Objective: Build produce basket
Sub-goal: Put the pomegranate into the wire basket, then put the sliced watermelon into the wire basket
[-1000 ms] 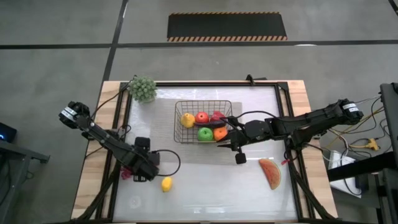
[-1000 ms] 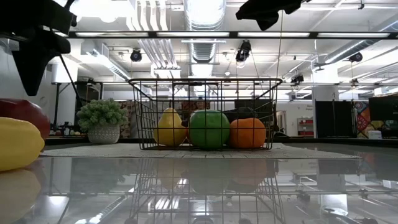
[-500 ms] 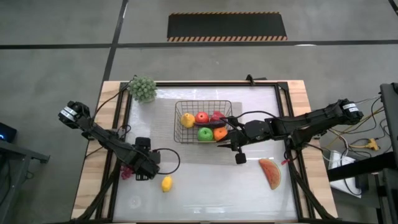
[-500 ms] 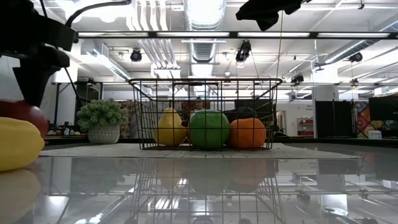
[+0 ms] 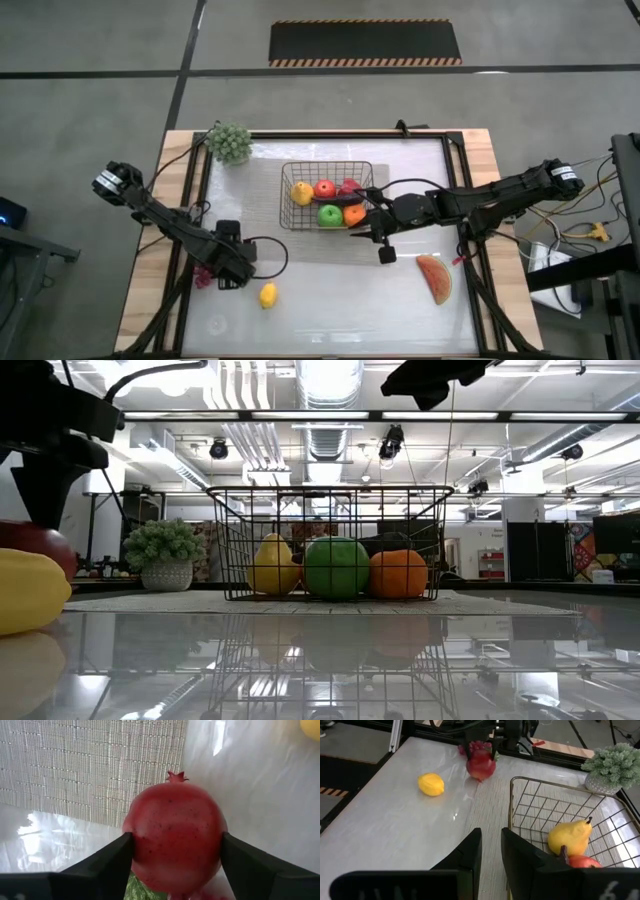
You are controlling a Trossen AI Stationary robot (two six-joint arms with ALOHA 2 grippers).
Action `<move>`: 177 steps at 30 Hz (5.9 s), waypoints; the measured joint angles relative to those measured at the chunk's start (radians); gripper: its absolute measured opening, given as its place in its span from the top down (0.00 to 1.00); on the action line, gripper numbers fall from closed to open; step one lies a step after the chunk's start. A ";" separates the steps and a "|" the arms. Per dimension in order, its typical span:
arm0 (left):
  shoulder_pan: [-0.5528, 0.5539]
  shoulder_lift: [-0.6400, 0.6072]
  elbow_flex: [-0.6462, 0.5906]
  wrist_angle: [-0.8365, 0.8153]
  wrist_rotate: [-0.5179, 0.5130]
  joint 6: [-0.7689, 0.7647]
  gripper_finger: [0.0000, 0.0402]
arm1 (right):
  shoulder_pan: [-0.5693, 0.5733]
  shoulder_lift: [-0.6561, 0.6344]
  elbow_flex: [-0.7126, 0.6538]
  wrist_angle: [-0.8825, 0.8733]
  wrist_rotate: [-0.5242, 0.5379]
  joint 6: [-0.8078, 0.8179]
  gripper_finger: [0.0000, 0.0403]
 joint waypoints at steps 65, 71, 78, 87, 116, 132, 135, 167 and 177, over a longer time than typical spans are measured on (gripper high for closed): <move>0.072 -0.257 -0.409 2.112 -0.520 1.183 0.39 | -0.065 0.430 0.203 1.024 -0.128 -0.144 0.59; 0.072 -0.251 -0.409 2.112 -0.525 1.183 0.39 | -0.075 0.441 0.266 0.910 -0.123 -0.130 0.62; 0.072 -0.245 -0.410 2.112 -0.531 1.181 0.38 | -0.075 0.478 0.294 0.910 -0.125 -0.151 0.81; 0.073 -0.245 -0.410 2.110 -0.531 1.183 0.38 | -0.078 0.480 0.293 0.906 -0.142 -0.153 0.97; 0.086 -0.220 -0.407 2.129 -0.556 1.187 0.16 | -0.089 0.492 0.287 0.841 -0.128 -0.136 0.97; 0.086 -0.227 -0.408 2.114 -0.685 1.390 0.10 | -0.180 0.485 0.191 0.765 0.097 0.093 0.97; 0.086 -0.239 -0.409 2.113 -0.686 1.424 0.10 | -0.193 0.508 0.156 0.769 0.148 0.163 0.97; 0.085 -0.350 -0.413 2.103 -0.813 1.585 0.10 | -0.205 0.787 0.275 0.741 0.275 0.329 0.95; 0.085 -0.349 -0.413 2.103 -0.813 1.586 0.10 | -0.205 0.786 0.275 0.728 0.290 0.334 0.77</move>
